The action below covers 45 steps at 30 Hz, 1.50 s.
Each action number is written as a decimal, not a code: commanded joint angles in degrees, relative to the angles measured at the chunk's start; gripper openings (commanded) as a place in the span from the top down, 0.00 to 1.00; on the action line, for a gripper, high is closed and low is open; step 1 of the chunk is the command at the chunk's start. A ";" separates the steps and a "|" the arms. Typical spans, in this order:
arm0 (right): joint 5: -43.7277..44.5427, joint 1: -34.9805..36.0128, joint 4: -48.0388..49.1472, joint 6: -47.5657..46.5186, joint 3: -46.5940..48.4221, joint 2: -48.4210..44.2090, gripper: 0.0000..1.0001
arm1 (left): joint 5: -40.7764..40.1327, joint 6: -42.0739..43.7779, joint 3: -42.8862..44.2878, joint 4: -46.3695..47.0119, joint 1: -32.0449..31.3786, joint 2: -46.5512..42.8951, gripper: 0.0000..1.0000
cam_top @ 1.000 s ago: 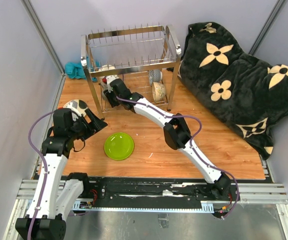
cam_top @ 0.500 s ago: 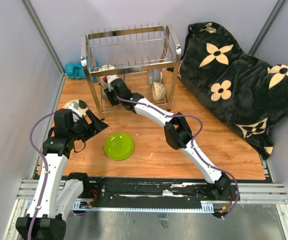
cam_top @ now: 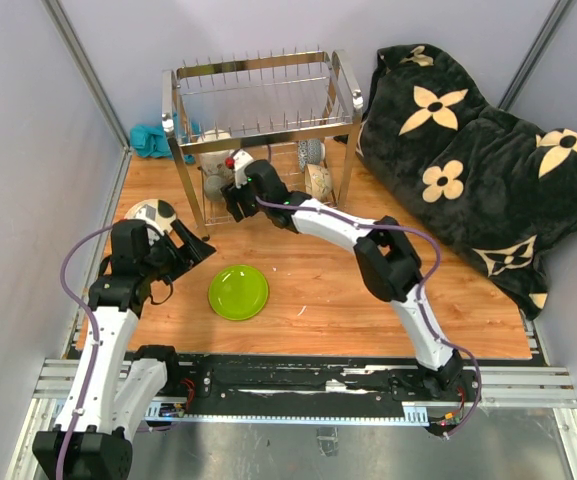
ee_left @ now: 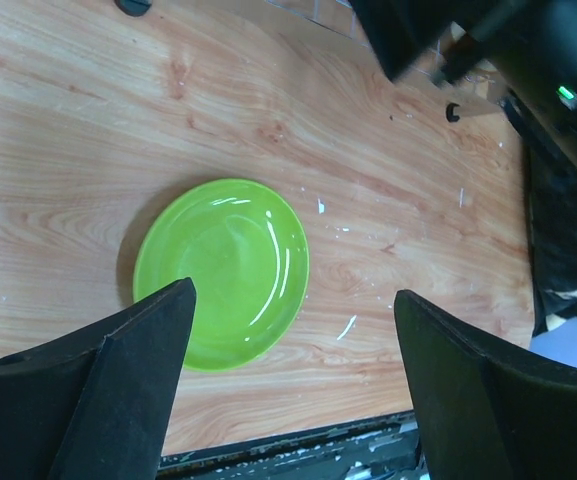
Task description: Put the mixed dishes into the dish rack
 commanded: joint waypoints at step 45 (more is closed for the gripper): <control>-0.10 -10.12 -12.75 8.72 -59.17 -66.87 0.29 | -30.83 -41.67 -3.07 40.08 17.98 41.90 0.29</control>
